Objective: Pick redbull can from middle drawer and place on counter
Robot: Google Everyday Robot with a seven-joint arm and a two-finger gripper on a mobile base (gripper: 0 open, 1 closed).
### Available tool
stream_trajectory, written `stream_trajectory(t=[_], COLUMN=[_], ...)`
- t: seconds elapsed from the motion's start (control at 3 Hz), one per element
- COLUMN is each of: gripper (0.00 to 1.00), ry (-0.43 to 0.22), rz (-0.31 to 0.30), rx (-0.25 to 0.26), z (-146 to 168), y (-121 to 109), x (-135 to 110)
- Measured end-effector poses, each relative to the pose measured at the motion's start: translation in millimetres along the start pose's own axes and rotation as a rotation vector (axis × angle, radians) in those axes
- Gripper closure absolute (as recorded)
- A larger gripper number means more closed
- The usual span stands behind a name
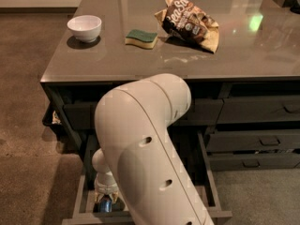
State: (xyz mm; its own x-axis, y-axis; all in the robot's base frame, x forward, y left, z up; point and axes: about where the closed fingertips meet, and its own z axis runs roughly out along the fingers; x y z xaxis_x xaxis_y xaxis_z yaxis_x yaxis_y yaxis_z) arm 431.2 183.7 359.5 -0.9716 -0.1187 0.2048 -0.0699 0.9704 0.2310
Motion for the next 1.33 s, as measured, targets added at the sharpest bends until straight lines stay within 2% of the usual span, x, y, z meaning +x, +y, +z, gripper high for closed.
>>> stream_trajectory(t=[0.33,0.67,1.33], gripper=[1.0,1.0,1.0], ry=[-0.061,-0.153,-0.348], rz=[-0.012,-0.046,-0.143], rx=[-0.002,-0.018,-0.076], z=[-27.2,-75.0,-200.7], y=[-5.3,-24.5,-87.6], x=[-7.2,-20.4,-50.4])
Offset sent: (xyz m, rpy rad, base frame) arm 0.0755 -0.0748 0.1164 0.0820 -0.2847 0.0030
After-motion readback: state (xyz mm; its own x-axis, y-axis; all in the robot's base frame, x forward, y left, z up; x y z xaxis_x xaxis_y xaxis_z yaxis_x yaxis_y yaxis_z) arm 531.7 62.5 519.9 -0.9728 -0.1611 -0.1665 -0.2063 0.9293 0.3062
